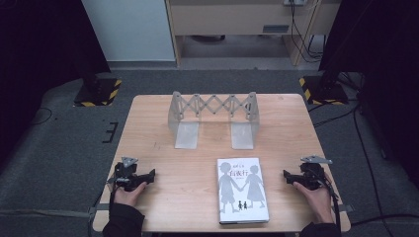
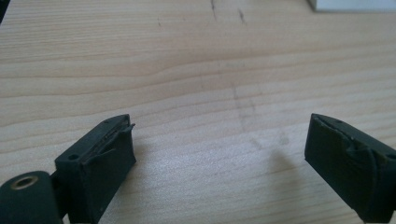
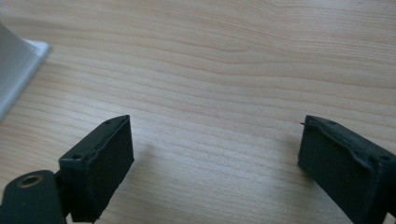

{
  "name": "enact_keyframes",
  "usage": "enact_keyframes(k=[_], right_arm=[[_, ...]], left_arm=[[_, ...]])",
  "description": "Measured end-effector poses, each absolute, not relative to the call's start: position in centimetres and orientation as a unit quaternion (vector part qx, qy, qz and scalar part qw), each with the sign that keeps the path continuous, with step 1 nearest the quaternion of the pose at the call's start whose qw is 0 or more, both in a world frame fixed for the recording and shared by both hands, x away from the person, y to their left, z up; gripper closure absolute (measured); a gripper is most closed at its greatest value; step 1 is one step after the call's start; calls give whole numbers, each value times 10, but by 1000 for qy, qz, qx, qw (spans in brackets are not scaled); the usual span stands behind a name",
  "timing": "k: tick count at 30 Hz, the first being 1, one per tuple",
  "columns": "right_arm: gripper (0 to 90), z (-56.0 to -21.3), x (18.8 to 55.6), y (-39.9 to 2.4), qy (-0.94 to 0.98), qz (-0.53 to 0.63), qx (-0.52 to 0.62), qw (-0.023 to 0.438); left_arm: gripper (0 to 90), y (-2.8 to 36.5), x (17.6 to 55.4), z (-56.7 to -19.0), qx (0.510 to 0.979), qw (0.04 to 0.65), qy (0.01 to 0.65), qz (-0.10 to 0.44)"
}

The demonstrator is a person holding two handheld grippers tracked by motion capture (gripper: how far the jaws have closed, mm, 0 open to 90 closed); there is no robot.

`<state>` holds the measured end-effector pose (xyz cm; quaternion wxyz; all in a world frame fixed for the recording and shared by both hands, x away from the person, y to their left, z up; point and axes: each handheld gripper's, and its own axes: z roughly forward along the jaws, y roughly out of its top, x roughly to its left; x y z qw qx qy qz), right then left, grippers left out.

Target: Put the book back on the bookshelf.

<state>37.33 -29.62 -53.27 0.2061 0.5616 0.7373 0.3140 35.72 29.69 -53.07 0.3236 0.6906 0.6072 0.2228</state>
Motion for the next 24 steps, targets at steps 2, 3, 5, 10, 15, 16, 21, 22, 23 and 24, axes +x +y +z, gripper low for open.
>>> enact_keyframes(k=[2,3,5,10,15,16,21,22,23,24], right_arm=[[109,-529,372,-297,727,332,566,203],[109,-529,372,-297,727,332,566,203],[109,-526,371,-298,725,344,560,203],[112,-522,366,-294,731,350,551,197],[115,-520,363,-290,736,348,545,198],[115,-520,363,-289,736,349,546,195],[115,-514,356,-283,736,371,533,191],[117,-513,354,-282,734,375,534,188],[119,-511,353,-280,732,384,531,185],[119,-511,353,-280,732,384,531,185]], left_arm=[[87,298,355,-527,685,330,608,230],[92,298,355,-527,685,330,608,230],[96,298,354,-524,680,339,606,234],[103,292,349,-518,682,344,597,245],[110,289,346,-514,679,351,596,247],[110,288,345,-513,677,355,595,247],[117,282,341,-509,673,377,587,245],[118,280,340,-508,672,381,585,247],[126,276,339,-506,671,391,580,246],[126,276,339,-506,671,391,580,246]])
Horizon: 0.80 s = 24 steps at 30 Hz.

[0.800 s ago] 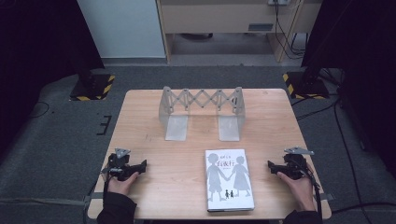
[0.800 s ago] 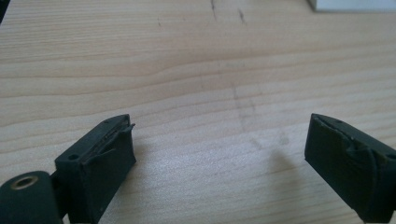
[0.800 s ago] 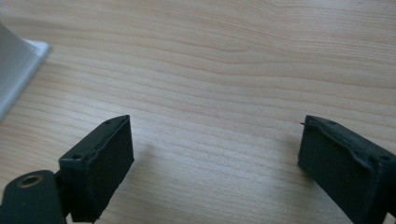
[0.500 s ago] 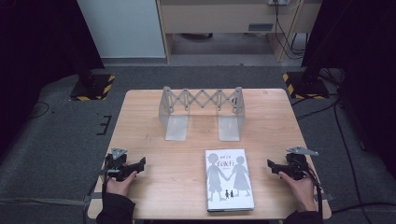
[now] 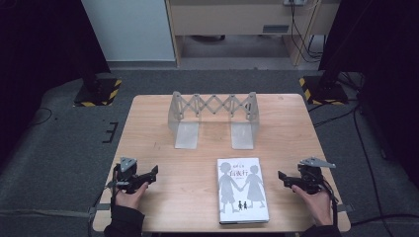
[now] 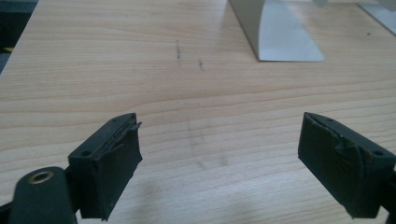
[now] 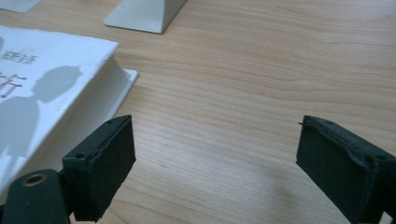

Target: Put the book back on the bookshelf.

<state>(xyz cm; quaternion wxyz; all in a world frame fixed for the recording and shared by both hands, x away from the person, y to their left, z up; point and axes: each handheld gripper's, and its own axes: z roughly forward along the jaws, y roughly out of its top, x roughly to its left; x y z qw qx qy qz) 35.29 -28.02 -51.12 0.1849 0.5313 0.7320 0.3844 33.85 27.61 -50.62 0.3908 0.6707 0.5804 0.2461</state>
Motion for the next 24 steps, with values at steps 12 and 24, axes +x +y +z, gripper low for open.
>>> enact_keyframes(k=[12,24], right_arm=[[120,-503,347,-262,734,415,511,168],[161,-500,342,-245,747,420,487,169]], left_arm=[[142,244,329,-498,684,427,535,250],[169,213,323,-498,708,432,508,234]])
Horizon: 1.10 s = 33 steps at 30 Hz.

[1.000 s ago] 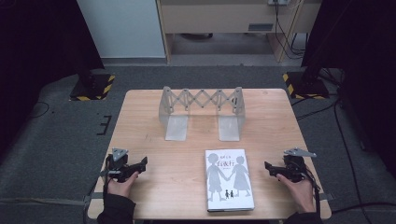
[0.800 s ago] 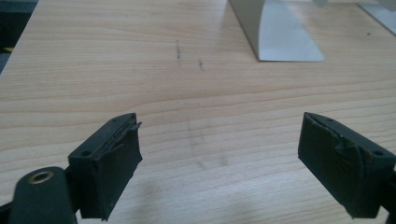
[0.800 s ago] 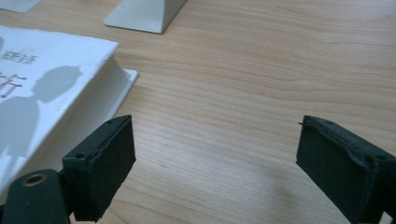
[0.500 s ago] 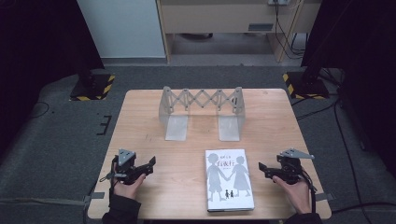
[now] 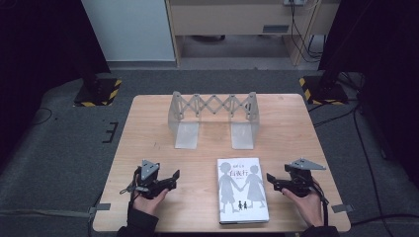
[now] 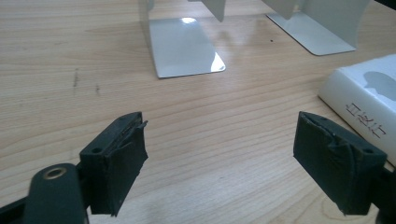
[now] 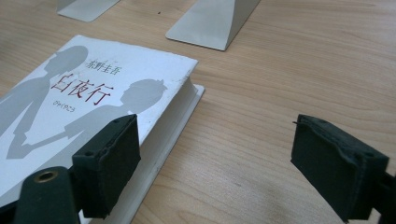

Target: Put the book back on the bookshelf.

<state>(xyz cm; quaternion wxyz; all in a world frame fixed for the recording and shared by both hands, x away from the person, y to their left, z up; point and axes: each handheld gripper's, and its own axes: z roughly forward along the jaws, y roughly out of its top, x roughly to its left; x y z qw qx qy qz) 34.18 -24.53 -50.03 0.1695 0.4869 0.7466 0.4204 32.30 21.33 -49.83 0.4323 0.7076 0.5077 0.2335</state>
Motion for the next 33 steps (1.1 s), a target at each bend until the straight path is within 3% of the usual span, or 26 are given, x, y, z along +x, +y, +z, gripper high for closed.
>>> enact_keyframes(k=[12,33], right_arm=[[251,-500,337,-236,753,424,470,181],[313,-511,332,-225,749,459,465,114]], left_arm=[[226,188,319,-501,729,443,469,228],[229,140,318,-506,749,460,443,174]])
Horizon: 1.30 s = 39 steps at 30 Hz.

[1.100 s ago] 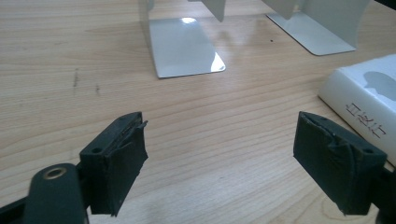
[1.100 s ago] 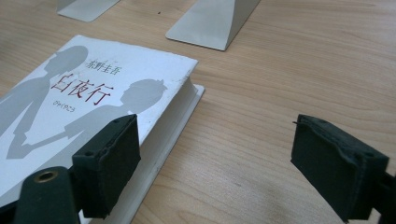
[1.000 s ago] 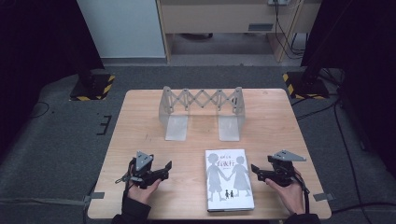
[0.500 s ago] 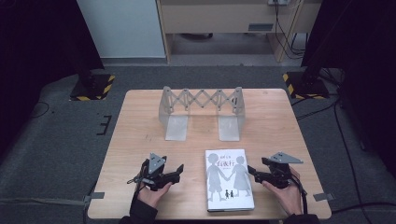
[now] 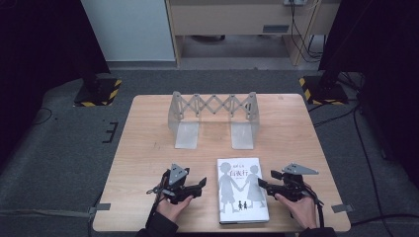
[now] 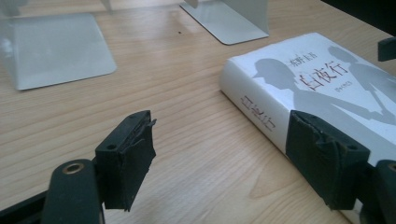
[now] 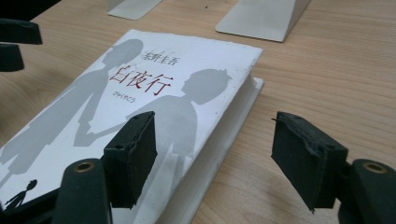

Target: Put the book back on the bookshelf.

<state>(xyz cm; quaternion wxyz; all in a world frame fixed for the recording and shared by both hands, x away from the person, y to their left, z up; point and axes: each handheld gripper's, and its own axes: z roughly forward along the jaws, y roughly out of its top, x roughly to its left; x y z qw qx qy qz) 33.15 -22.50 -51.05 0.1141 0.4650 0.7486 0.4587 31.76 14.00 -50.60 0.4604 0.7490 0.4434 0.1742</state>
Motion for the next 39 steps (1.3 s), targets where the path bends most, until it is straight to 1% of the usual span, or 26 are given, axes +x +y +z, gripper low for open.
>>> enact_keyframes(k=[5,13,18,30,34,38,39], right_arm=[[338,-514,331,-223,750,465,458,107],[350,-521,332,-219,740,488,454,91],[360,-523,332,-217,746,483,452,82],[364,-526,334,-212,743,488,453,65],[366,-527,336,-212,737,491,460,53],[359,-528,337,-211,735,496,460,50],[356,-529,337,-210,735,496,460,49]], left_arm=[[229,120,317,-510,764,453,430,161],[230,102,317,-515,777,450,416,144],[226,95,317,-517,780,451,411,136],[159,83,321,-525,774,472,409,104],[154,78,322,-528,773,482,403,90],[151,74,323,-529,774,487,397,78],[131,72,323,-530,775,486,397,80]])
